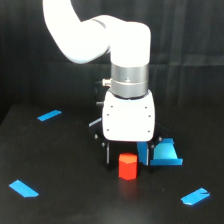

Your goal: Pick up the red object from the table

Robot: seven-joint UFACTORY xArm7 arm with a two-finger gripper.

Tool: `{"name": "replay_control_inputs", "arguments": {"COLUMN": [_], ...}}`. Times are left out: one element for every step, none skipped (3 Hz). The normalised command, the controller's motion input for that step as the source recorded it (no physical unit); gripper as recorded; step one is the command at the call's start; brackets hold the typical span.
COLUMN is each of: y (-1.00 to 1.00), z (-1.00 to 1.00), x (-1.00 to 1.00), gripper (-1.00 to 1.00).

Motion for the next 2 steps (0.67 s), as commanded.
{"name": "replay_control_inputs", "arguments": {"y": [-0.21, 0.04], "z": [-0.17, -0.24], "x": [-0.01, -0.04], "gripper": [-0.39, -0.95]}}
